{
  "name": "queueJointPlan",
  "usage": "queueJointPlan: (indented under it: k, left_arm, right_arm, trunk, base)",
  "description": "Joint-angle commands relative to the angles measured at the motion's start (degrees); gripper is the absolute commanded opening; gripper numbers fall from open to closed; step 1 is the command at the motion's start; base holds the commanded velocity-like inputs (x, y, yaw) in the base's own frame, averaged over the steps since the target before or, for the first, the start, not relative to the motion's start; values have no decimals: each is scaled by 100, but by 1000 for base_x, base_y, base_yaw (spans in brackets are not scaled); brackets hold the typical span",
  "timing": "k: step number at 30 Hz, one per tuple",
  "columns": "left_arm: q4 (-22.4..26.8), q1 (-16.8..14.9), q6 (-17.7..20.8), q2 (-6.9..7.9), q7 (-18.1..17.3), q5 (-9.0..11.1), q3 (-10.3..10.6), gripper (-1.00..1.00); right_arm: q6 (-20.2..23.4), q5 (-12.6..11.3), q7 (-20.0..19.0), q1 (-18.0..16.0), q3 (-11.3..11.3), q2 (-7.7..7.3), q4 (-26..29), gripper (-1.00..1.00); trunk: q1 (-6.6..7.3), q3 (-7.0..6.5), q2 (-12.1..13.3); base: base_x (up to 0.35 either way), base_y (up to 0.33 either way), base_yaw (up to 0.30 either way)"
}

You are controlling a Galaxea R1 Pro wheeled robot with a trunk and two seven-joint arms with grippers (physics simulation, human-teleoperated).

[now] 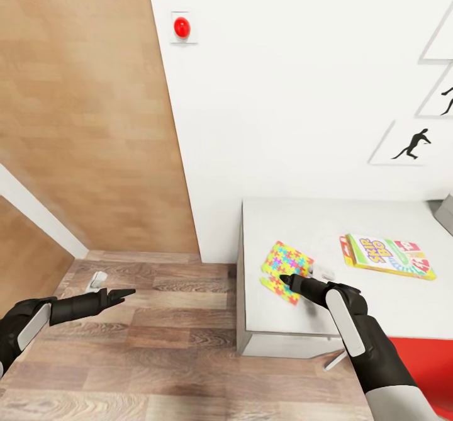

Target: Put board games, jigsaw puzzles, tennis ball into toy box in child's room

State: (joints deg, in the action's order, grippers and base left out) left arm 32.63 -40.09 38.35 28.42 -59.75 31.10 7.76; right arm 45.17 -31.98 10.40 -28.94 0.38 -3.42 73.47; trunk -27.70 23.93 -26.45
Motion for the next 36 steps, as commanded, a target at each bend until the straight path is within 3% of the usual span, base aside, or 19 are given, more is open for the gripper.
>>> queueJointPlan:
  k: [1, 36]
  left_arm:
    - [-3, -8, 41, 6, 3, 51, 33, 100]
    - [-3, -8, 41, -47, 7, 45, 42, 100]
  right_arm:
    - [0, -179, 50, 0, 7, -1, -165, 100]
    - [1, -180, 49, -1, 7, -1, -176, 100]
  trunk:
    - [-5, 9, -7]
    - [-5, 9, -7]
  base:
    - [35, 24, 0]
    - [8, 82, 0]
